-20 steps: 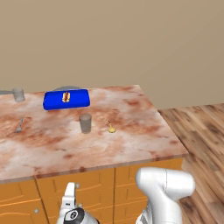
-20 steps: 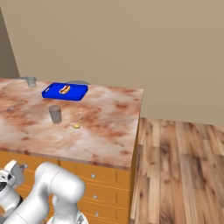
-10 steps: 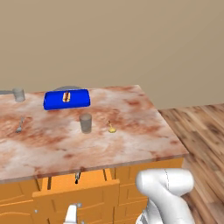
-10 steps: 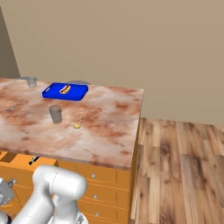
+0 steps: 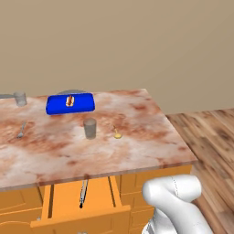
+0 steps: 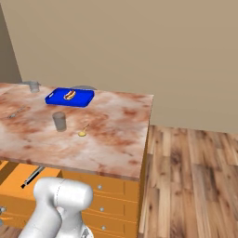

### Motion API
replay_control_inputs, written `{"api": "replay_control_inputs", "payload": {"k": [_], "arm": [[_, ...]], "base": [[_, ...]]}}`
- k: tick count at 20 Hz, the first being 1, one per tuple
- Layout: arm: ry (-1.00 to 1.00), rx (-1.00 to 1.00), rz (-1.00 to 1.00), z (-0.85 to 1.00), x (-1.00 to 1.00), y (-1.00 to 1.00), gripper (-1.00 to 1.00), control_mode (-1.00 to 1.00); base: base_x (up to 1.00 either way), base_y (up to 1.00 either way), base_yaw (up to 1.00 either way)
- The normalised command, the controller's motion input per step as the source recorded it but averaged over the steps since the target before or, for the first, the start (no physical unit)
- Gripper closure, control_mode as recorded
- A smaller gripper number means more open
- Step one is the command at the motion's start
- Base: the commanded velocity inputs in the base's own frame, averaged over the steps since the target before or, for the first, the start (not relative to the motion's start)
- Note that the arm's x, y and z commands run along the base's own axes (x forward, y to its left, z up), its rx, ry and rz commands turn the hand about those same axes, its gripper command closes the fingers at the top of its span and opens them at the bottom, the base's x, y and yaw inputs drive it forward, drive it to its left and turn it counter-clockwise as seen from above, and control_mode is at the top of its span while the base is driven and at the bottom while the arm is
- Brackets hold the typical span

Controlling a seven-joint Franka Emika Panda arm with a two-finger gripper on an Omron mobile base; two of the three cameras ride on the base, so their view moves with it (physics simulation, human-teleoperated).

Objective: Take the tongs from the drawer on the left and place them on the dining counter next to the tray containing the hot dog.

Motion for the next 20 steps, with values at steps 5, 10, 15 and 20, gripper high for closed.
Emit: {"api": "replay_control_inputs", "payload": {"k": [5, 10, 15, 20], "arm": [[0.0, 0.09, -0.01, 0.0, -0.03, -0.39, 1.0, -1.0], [0.0, 0.05, 0.0, 0.0, -0.01, -0.12, 1.0, -1.0], [0.0, 0.0, 0.0, 0.0, 0.0, -0.01, 1.0, -1.0], [0.0, 0.0, 0.0, 0.0, 0.0, 0.02, 1.0, -1.0]], "base": [[0.0, 0.0, 0.0], [0.0, 0.0, 0.0], [0.0, 0.0, 0.0], [0.0, 0.0, 0.0]]}}
